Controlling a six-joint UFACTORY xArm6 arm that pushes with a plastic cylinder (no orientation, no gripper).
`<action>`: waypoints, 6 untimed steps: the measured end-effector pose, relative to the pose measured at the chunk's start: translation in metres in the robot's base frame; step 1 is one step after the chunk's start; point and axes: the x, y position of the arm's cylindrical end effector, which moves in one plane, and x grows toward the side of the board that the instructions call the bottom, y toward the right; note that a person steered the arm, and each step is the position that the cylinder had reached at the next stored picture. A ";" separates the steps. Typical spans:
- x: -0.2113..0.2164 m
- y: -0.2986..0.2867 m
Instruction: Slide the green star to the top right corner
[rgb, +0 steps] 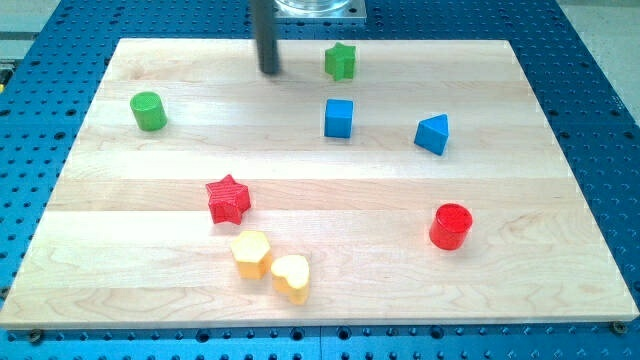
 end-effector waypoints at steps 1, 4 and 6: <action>-0.006 0.061; -0.027 0.165; 0.015 0.164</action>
